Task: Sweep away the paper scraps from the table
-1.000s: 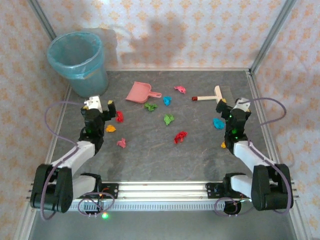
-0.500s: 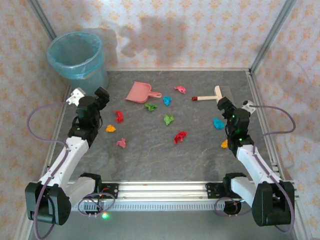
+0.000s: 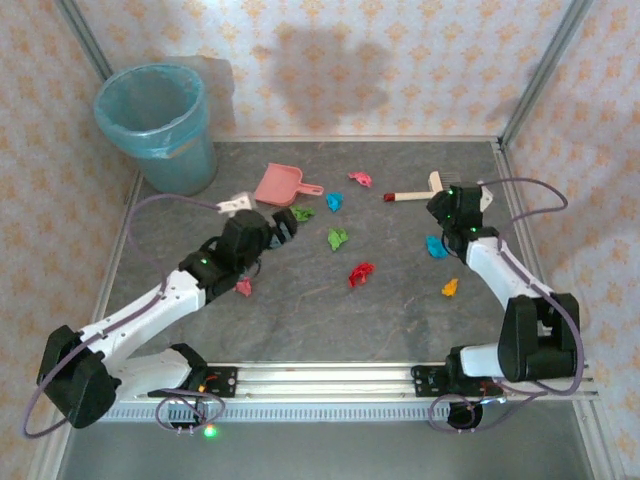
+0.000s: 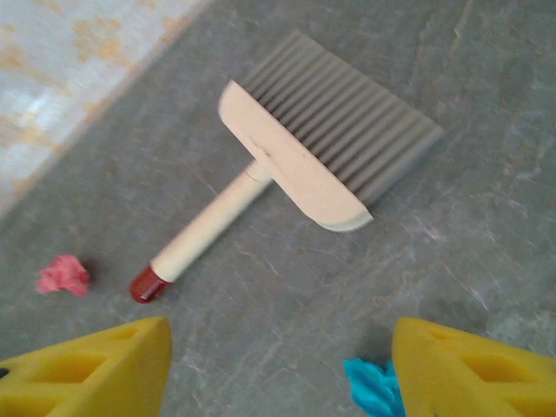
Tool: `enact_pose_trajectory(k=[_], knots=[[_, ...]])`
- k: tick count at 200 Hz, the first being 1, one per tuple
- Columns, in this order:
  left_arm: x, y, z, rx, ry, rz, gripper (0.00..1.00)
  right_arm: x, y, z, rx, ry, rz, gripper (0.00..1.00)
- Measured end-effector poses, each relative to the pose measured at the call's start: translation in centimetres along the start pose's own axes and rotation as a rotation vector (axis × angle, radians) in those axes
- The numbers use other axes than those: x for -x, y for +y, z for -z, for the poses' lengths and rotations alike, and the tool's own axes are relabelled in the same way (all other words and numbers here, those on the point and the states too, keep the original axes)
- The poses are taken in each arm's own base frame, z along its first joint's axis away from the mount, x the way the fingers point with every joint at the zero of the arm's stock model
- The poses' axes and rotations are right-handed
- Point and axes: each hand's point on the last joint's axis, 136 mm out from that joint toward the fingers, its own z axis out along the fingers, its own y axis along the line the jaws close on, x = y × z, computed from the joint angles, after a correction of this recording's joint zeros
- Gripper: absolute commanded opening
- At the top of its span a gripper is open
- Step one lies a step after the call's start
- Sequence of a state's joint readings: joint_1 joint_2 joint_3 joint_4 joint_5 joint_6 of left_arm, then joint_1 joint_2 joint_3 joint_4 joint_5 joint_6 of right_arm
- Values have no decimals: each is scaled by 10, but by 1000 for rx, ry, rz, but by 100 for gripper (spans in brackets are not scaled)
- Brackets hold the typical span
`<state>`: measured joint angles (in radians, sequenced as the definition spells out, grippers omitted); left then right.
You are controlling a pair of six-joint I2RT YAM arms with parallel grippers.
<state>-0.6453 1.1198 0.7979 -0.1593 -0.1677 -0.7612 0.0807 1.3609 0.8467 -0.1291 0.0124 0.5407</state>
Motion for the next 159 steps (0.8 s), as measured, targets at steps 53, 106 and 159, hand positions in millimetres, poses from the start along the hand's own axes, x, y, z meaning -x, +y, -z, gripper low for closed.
enact_pose_trajectory(k=[53,106,159], knots=[[-49,-15,-7,13,80,-167,100,-19,6,-20,-183,95,-89,67],[-47,-10,-8,38,64,-178,100,-24,16,-52,-308,128,-247,68],[-40,-5,-3,64,34,-180,100,-30,36,-83,-331,156,-323,70]])
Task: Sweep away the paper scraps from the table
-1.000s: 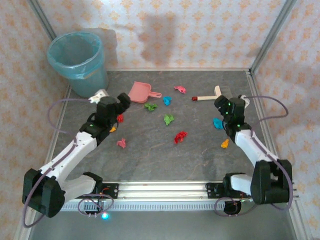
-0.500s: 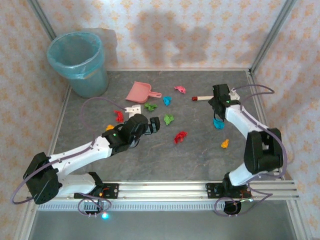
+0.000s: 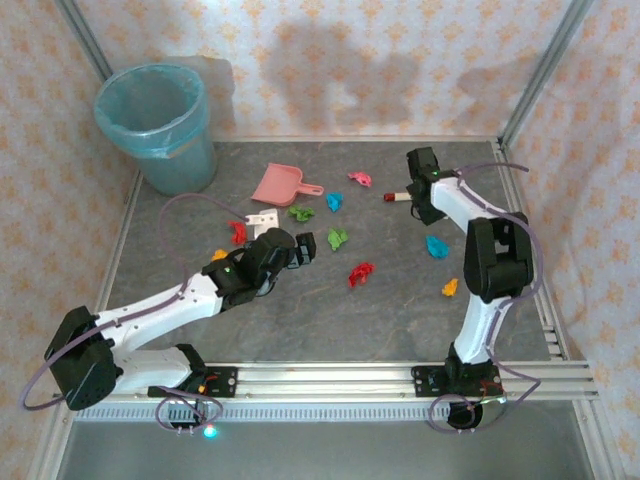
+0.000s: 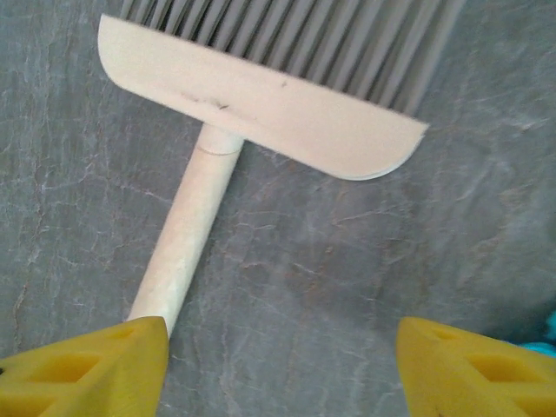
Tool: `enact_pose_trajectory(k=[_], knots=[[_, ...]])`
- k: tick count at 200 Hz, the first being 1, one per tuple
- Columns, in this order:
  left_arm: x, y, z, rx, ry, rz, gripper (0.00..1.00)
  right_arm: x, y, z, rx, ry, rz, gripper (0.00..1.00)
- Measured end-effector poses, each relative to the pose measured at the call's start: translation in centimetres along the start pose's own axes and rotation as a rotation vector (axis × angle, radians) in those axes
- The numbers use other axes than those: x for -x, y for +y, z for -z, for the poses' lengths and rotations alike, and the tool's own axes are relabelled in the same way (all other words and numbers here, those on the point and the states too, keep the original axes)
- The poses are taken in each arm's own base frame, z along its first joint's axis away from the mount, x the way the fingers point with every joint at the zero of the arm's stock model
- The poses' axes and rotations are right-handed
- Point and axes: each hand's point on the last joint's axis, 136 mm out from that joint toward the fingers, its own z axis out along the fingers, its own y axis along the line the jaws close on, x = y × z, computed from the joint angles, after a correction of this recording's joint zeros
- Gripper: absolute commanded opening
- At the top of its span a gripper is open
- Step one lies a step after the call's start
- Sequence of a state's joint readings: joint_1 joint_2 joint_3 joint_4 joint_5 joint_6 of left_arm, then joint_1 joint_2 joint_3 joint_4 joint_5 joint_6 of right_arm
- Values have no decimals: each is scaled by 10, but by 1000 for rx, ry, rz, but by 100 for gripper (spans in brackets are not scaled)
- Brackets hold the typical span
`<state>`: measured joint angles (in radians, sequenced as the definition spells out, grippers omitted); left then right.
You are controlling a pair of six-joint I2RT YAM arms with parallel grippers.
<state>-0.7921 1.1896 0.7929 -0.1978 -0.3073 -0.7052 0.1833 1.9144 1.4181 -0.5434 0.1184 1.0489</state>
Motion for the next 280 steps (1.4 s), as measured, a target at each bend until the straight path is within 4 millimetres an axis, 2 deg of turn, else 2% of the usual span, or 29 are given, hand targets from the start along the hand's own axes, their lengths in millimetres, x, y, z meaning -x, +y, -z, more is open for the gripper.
enact_pose_trajectory(k=[48,113,134,152,168,184,198,250,259,280], knots=[[11,8,12,14,-49,15,100,-11,26,-23,-30,19,18,72],[14,15,17,29,-72,19,100,-6,48,-42,-59,-7,91,71],[14,15,16,31,-73,18,100,-10,51,-54,-75,3,113,70],[13,16,14,39,-69,13,100,-15,46,-62,-99,15,133,68],[9,17,11,47,-60,6,100,-17,42,-65,-110,24,153,61],[8,17,9,52,-54,2,100,-19,43,-65,-104,34,173,59],[6,18,8,56,-51,-1,100,-22,46,-66,-91,48,182,44],[1,19,3,69,-36,-12,100,-29,46,-70,-67,78,240,40],[1,19,3,70,-36,-13,100,-29,45,-70,-65,78,246,31],[0,19,2,72,-33,-14,100,-31,40,-69,-49,86,262,30]])
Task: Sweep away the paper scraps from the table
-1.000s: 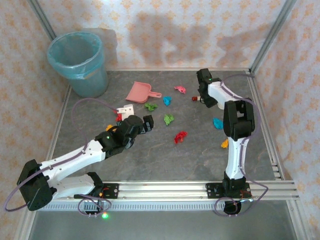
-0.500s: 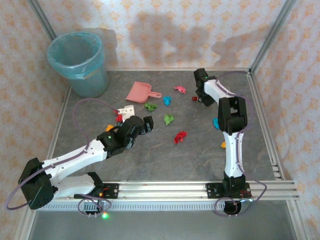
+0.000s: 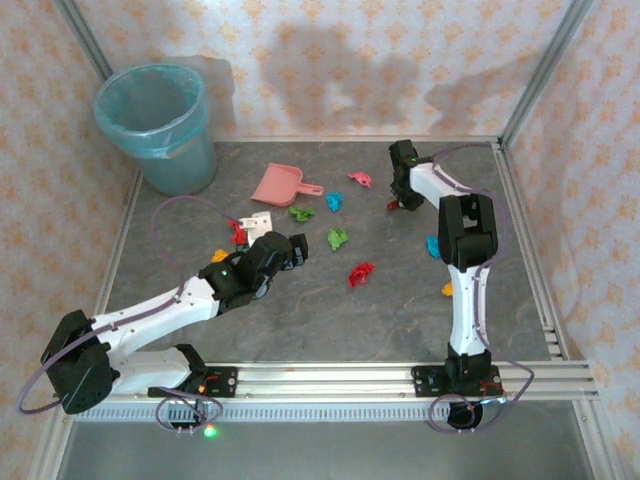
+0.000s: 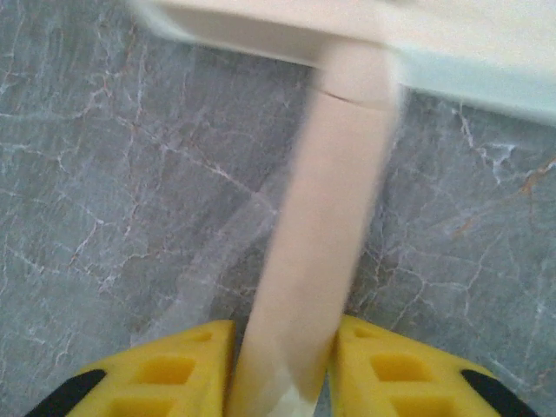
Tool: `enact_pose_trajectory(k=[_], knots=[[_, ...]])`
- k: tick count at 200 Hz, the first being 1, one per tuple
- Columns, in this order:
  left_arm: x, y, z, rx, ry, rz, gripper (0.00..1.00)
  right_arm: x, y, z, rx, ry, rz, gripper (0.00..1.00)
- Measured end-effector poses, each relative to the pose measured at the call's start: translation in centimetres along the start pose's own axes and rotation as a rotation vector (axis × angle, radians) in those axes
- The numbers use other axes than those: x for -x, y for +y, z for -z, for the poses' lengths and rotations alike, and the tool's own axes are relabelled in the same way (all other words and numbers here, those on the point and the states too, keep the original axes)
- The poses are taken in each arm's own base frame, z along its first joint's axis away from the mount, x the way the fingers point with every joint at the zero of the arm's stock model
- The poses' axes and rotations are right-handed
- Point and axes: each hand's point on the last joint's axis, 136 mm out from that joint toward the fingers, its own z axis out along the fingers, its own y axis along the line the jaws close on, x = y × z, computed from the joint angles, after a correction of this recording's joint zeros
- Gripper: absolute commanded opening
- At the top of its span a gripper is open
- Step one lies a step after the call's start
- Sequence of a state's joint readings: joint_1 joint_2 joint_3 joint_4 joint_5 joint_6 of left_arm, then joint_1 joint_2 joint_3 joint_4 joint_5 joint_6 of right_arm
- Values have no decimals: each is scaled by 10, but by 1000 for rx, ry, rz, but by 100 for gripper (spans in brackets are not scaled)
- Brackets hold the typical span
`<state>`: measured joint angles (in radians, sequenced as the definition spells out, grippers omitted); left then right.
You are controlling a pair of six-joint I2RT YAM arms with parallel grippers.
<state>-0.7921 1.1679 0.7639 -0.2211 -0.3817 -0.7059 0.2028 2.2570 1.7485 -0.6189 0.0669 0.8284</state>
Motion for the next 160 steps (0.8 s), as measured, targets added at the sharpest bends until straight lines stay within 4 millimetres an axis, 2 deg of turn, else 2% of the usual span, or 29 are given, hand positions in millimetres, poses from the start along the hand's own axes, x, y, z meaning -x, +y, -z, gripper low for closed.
enact_pose_trajectory(k=[48,98,131,160], knots=[[-3,0,-2,1,12,-6,100,-5,-1,3,63,-1,40,31],[-11,-3,-6,-6,40,-32,100,-35,2,15,84,23,181,33],[-18,-5,-12,-5,68,-61,100,-49,-3,22,107,50,206,20],[-17,-8,-12,-21,66,-73,100,-60,-6,28,136,83,210,20]])
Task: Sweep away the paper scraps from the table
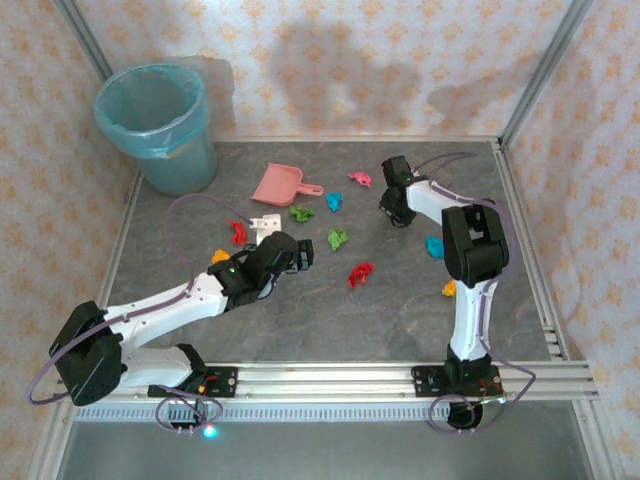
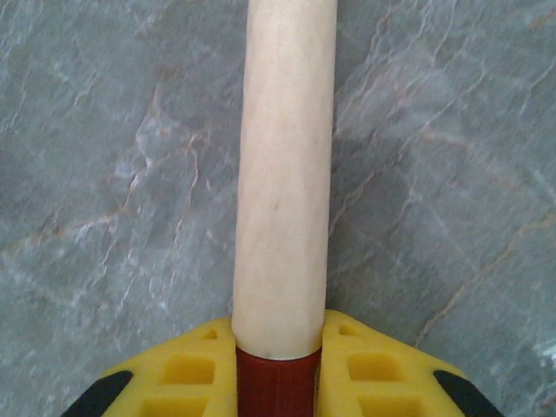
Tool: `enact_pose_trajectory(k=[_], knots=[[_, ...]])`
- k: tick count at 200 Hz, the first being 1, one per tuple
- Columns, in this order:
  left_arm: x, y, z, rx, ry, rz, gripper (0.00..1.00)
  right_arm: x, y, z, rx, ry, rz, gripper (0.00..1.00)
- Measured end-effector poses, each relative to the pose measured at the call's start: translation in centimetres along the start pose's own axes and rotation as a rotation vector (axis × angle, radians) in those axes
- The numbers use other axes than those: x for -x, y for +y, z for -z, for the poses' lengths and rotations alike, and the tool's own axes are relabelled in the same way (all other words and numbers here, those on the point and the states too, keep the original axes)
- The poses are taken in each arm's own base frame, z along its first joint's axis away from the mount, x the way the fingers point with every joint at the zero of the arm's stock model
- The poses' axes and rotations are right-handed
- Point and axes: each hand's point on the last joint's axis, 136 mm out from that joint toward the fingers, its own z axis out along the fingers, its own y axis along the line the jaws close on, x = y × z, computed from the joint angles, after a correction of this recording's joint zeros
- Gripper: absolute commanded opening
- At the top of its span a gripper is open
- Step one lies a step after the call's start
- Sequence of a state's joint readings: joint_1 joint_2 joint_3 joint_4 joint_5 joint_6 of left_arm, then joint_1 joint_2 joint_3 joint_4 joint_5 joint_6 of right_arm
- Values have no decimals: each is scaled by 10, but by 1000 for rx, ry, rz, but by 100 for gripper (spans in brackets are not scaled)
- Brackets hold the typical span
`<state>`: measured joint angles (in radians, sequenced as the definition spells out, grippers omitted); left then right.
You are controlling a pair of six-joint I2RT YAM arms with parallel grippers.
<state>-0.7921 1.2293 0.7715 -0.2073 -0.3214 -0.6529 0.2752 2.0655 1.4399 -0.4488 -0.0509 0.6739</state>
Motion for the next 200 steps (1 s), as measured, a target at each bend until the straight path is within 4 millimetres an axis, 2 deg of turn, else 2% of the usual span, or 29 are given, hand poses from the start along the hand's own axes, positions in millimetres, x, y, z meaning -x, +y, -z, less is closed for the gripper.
enact_pose_trajectory(k=[62,89,114,132,153,171,190,200], knots=[[12,-4,9,-33,-39,20,100,-33,-8,15,46,94,57,23],[13,-4,10,-36,-42,23,100,-47,-12,20,68,136,95,32],[14,-5,11,-43,-43,25,100,-59,-14,28,86,153,122,34],[15,-6,14,-55,-46,30,100,-67,-18,35,94,156,138,42],[16,-11,15,-83,-44,26,100,-67,-22,48,116,130,135,53],[12,-18,14,-115,-24,-1,100,-62,-26,63,136,80,130,58],[5,-29,8,-133,12,-58,99,-50,-32,85,187,-2,92,63],[2,-42,4,-144,38,-103,98,-39,-39,96,216,-53,44,63]])
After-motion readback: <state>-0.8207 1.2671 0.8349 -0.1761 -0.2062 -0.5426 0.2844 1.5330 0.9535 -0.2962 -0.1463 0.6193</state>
